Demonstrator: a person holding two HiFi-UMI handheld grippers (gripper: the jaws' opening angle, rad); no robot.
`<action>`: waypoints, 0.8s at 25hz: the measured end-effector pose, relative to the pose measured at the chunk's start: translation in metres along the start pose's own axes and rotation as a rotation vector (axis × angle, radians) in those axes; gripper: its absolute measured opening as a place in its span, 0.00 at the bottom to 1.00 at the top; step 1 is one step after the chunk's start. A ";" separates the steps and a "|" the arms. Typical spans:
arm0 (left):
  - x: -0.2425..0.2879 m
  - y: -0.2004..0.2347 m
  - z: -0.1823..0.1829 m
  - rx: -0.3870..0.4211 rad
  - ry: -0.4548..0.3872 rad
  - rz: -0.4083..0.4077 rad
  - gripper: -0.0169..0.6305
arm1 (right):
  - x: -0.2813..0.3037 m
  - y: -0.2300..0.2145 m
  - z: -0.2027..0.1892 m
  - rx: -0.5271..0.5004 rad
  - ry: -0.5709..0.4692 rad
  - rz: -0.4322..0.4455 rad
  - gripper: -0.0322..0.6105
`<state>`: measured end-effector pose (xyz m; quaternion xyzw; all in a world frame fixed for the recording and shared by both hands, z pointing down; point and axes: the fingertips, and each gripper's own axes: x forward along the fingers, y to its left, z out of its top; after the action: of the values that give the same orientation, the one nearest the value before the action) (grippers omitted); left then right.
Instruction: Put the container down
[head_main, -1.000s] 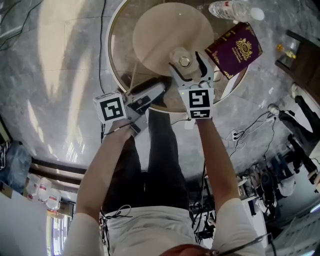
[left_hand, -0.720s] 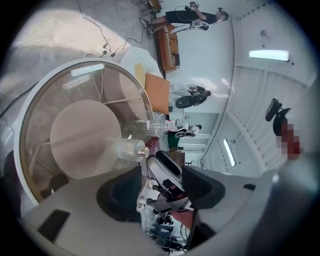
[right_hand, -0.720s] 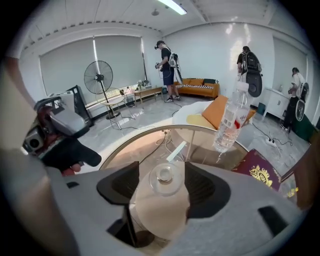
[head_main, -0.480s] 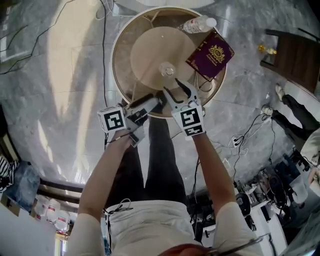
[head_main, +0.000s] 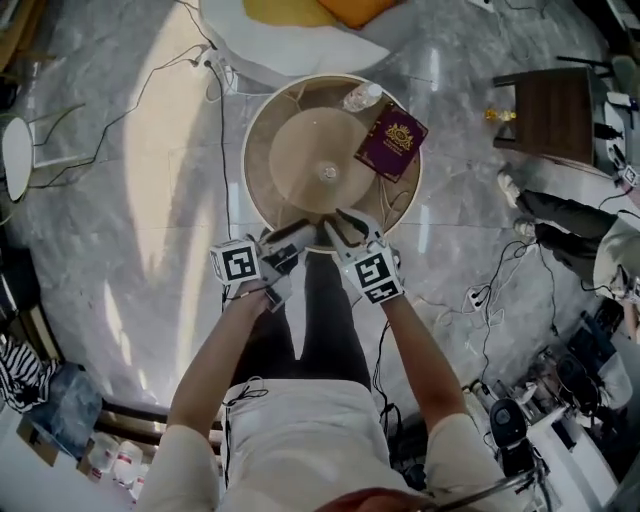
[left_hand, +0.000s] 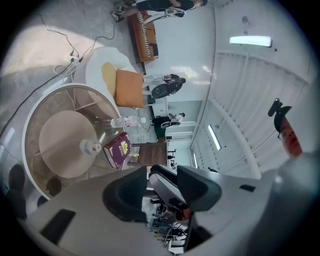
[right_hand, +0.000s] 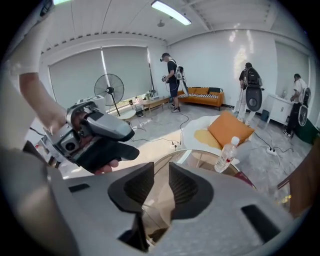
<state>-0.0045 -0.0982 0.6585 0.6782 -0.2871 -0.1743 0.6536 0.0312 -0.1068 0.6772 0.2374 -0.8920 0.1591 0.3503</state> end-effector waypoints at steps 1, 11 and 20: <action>-0.005 -0.013 0.001 0.012 0.005 0.000 0.31 | -0.011 0.006 0.011 0.012 -0.013 -0.005 0.18; -0.058 -0.149 -0.014 0.108 0.056 -0.079 0.17 | -0.127 0.046 0.092 0.145 -0.118 -0.110 0.08; -0.099 -0.221 -0.024 0.125 0.073 -0.098 0.08 | -0.229 0.077 0.126 0.176 -0.175 -0.216 0.05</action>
<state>-0.0314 -0.0225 0.4291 0.7370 -0.2398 -0.1629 0.6106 0.0677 -0.0279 0.4188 0.3746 -0.8710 0.1768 0.2640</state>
